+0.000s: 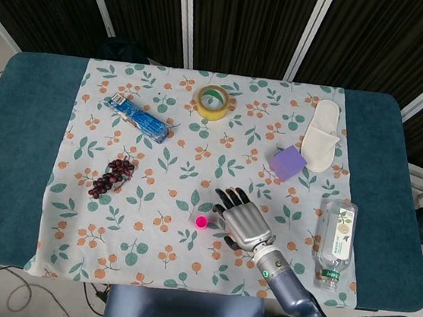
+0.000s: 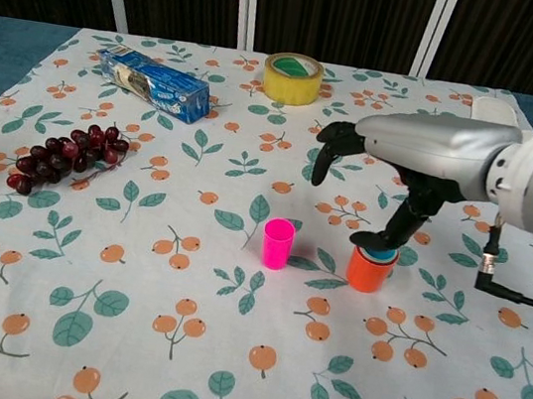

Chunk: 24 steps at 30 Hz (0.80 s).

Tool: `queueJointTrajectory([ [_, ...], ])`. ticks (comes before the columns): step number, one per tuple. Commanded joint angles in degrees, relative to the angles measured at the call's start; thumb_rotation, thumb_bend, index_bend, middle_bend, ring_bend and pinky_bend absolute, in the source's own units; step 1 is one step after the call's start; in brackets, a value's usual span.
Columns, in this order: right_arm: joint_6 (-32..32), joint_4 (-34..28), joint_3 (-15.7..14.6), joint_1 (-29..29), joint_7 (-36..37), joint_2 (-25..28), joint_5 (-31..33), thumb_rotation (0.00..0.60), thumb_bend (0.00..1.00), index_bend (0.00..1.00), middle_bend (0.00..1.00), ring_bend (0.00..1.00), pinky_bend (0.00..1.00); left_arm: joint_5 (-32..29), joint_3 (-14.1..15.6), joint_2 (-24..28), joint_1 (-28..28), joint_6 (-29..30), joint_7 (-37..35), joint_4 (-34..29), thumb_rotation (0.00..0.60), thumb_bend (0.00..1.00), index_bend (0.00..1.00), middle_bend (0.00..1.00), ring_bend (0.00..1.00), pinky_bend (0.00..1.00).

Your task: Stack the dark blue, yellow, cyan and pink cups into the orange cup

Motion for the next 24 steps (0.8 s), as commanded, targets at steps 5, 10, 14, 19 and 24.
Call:
queueJointTrajectory([
  [5, 0.8, 3.4, 1.4, 2.7, -3.5, -5.0, 3.3, 0.6, 0.4, 0.29, 0.0, 0.0, 0.02, -0.2, -0.1, 0.1, 0.0, -0.1, -0.3, 0.1, 0.6, 0.8, 0.16, 0.02, 0.0, 0.0],
  [10, 1.2, 5.6, 2.4, 3.8, -4.4, -7.5, 5.8, 0.6, 0.4, 0.3, 0.0, 0.0, 0.02, -0.2, 0.0, 0.1, 0.0, -0.2, -0.4, 0.0, 0.6, 0.8, 0.16, 0.02, 0.0, 0.0],
  [14, 1.3, 7.5, 2.8, 4.6, -5.1, -9.3, 7.4, 0.6, 0.4, 0.32, 0.0, 0.0, 0.03, -0.2, 0.0, 0.1, 0.0, -0.3, -0.4, 0.0, 0.6, 0.8, 0.16, 0.02, 0.0, 0.0],
  [19, 1.3, 9.7, 3.7, 5.3, -4.8, -11.3, 8.7, 0.6, 0.4, 0.35, 0.0, 0.0, 0.04, -0.3, 0.0, 0.1, 0.0, -0.3, -0.4, 0.0, 0.6, 0.8, 0.16, 0.02, 0.0, 0.0],
  [24, 1.0, 11.8, 3.8, 5.9, -5.0, -12.9, 9.4, 0.6, 0.4, 0.35, 0.0, 0.0, 0.04, -0.3, 0.0, 0.1, 0.0, -0.4, -0.5, 0.0, 0.6, 0.8, 0.16, 0.02, 0.0, 0.0],
])
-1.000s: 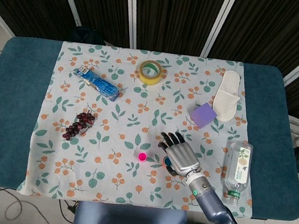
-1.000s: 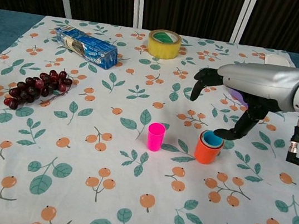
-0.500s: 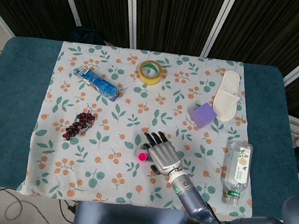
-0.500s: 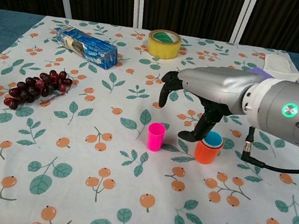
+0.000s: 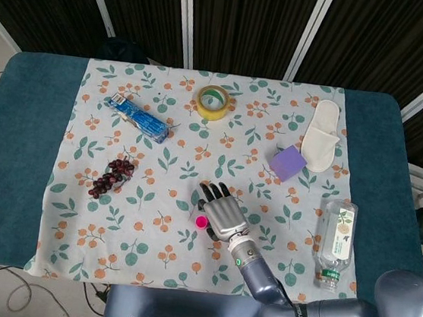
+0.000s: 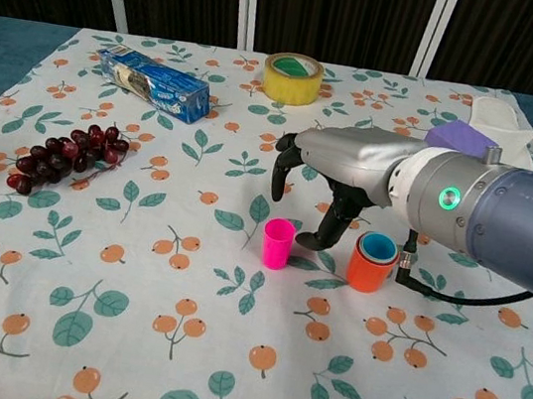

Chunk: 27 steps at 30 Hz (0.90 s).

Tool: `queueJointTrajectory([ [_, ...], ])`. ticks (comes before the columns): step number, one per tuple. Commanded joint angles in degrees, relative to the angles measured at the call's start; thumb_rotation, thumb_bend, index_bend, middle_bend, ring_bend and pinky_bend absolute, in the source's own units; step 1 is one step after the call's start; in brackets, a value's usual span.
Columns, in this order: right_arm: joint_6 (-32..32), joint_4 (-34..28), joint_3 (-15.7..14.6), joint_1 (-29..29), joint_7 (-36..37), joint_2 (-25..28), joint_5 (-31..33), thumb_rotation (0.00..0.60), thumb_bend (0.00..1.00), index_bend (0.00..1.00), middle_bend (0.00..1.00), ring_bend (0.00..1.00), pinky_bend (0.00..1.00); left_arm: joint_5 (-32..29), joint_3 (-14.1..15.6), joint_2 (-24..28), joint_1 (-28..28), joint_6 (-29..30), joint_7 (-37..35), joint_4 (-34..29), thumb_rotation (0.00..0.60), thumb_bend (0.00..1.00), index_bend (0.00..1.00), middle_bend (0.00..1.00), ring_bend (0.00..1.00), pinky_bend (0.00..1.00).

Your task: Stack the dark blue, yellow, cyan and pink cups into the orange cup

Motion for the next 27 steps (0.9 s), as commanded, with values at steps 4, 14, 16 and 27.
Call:
queueJointTrajectory([
  [4, -0.2, 1.9, 0.1, 0.4, 0.2, -1.5, 0.7, 0.6, 0.4, 0.36, 0.0, 0.0, 0.04, -0.1, 0.0, 0.0, 0.0, 0.0, -0.1, 0.0, 0.6, 0.8, 0.16, 0.02, 0.0, 0.0],
  [14, -0.6, 2.7, -0.4, 0.1, 1.0, -1.8, 0.4, 0.6, 0.4, 0.38, 0.0, 0.0, 0.04, -0.1, 0.0, 0.0, 0.0, 0.0, -0.1, 0.0, 0.6, 0.8, 0.16, 0.02, 0.0, 0.0],
  [16, -0.6, 2.7, -0.5, 0.0, 1.1, -1.8, 0.2, 0.6, 0.4, 0.39, 0.0, 0.0, 0.05, -0.1, 0.0, 0.0, 0.0, 0.0, -0.1, 0.1, 0.6, 0.8, 0.16, 0.02, 0.0, 0.0],
  [27, -0.9, 3.7, -0.7, 0.0, 1.6, -2.5, 0.0, 0.6, 0.4, 0.42, 0.0, 0.0, 0.07, -0.1, 0.0, 0.0, 0.1, 0.0, -0.1, 0.2, 0.6, 0.8, 0.16, 0.02, 0.0, 0.0],
])
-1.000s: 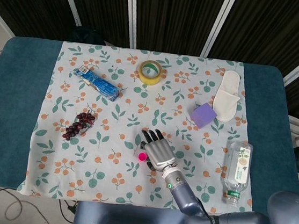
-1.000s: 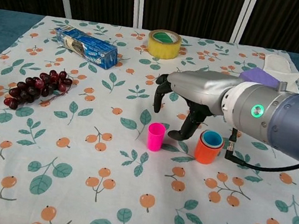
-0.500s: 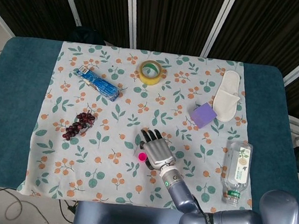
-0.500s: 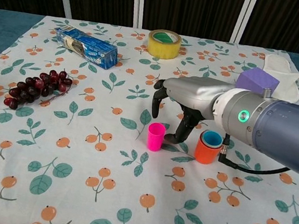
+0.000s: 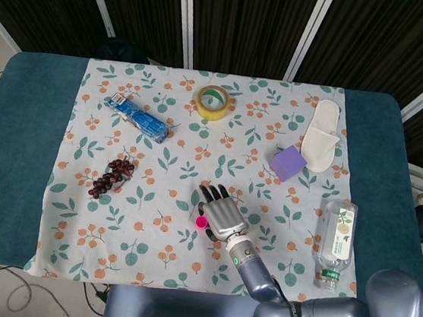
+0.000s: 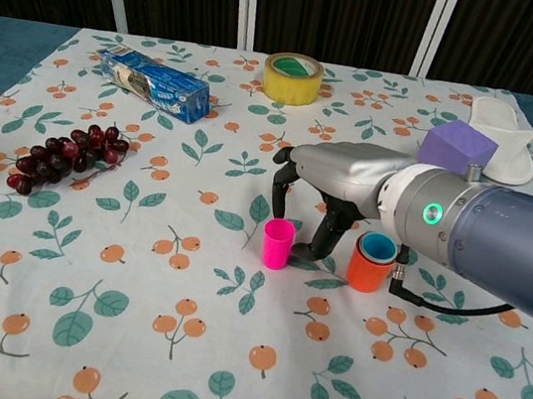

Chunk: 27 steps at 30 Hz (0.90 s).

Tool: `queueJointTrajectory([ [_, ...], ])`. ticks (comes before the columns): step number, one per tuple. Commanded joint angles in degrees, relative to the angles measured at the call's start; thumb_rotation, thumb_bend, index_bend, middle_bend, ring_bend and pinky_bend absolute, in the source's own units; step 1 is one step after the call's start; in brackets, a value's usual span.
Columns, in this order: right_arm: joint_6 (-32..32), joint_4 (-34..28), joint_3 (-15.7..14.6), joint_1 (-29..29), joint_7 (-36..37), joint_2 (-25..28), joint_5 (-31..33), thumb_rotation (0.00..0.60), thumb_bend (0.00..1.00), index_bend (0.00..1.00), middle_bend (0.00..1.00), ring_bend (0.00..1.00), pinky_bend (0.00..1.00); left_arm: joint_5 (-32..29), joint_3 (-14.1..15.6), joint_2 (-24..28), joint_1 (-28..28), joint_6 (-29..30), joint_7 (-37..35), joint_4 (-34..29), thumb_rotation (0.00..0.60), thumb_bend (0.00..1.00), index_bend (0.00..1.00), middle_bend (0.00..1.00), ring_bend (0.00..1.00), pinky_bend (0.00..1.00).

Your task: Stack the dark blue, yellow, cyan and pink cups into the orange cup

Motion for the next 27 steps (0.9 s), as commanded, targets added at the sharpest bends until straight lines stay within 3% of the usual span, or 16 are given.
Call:
queueJointTrajectory([
  [1, 0.0, 0.3, 0.0, -0.1, 0.1, -0.2, -0.1, 0.6, 0.4, 0.42, 0.0, 0.0, 0.07, 0.0, 0.0, 0.0, 0.0, 0.0, 0.0, 0.0, 0.6, 0.8, 0.16, 0.02, 0.0, 0.0],
  [10, -0.2, 1.0, -0.1, -0.2, 0.6, -0.6, -0.5, 0.6, 0.4, 0.44, 0.0, 0.0, 0.08, 0.0, 0.0, 0.0, 0.0, 0.0, 0.3, -0.1, 0.6, 0.8, 0.16, 0.02, 0.0, 0.0],
  [17, -0.1, 1.1, -0.1, -0.3, 0.7, -0.7, -0.5, 0.6, 0.4, 0.46, 0.0, 0.0, 0.3, 0.0, 0.0, 0.0, 0.0, 0.0, 0.3, -0.1, 0.6, 0.8, 0.16, 0.02, 0.0, 0.0],
  [27, 0.1, 0.5, 0.1, -0.3, 0.4, -0.8, -0.7, 0.6, 0.4, 0.5, 0.0, 0.01, 0.5, -0.1, 0.0, 0.0, 0.0, 0.0, 0.2, -0.2, 0.6, 0.8, 0.16, 0.02, 0.0, 0.0],
])
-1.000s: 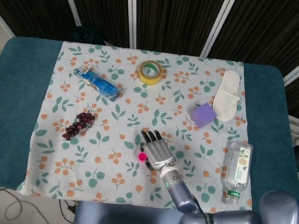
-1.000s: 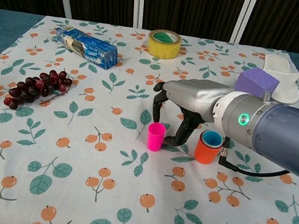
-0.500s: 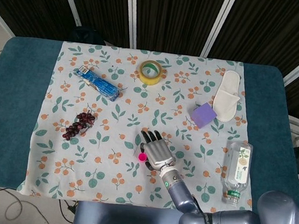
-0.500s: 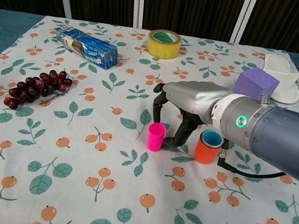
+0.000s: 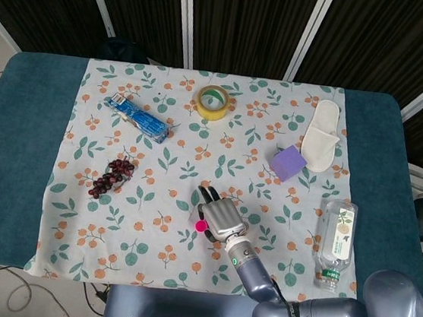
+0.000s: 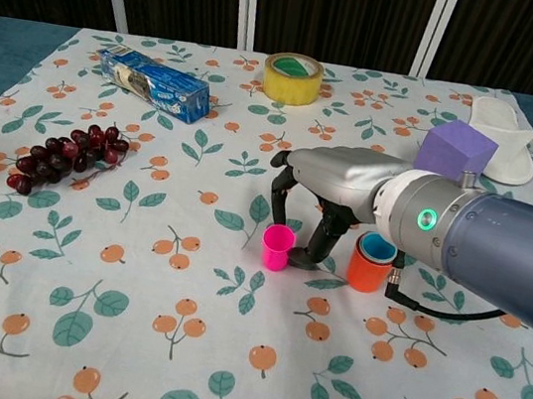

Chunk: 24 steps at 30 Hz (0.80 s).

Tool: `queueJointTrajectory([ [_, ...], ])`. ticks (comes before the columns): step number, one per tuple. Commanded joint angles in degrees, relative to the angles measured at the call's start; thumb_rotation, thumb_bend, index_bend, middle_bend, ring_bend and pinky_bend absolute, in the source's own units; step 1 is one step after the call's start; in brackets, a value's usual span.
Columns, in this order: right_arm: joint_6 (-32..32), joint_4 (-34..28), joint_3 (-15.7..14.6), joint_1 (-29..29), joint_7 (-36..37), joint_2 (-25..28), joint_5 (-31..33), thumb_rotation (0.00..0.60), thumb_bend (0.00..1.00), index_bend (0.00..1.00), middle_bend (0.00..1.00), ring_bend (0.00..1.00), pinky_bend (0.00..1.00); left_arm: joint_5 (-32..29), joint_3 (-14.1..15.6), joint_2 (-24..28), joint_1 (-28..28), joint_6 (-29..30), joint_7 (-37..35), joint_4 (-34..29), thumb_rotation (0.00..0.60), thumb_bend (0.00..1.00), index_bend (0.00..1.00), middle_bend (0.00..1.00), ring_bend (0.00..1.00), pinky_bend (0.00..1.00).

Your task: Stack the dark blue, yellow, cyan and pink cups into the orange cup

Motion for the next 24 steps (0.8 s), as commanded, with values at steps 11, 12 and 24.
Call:
queueJointTrajectory([
  [11, 1.2, -3.8, 0.6, -0.3, -0.6, 3.0, 0.4, 0.6, 0.4, 0.51, 0.0, 0.01, 0.64, 0.1, 0.0, 0.0, 0.0, 0.1, 0.0, -0.1, 0.6, 0.8, 0.16, 0.02, 0.0, 0.0],
  [12, 1.2, -4.2, 0.7, -0.3, -0.6, 3.3, 0.5, 0.6, 0.4, 0.51, 0.0, 0.01, 0.65, 0.1, 0.0, 0.0, 0.0, 0.1, 0.0, -0.1, 0.6, 0.8, 0.16, 0.02, 0.0, 0.0],
  [24, 1.6, -14.1, 2.0, -0.2, -2.3, 14.0, 4.6, 0.6, 0.4, 0.51, 0.0, 0.01, 0.76, 0.1, 0.0, -0.1, 0.0, 0.0, 0.1, 0.0, 0.6, 0.8, 0.16, 0.02, 0.0, 0.0],
])
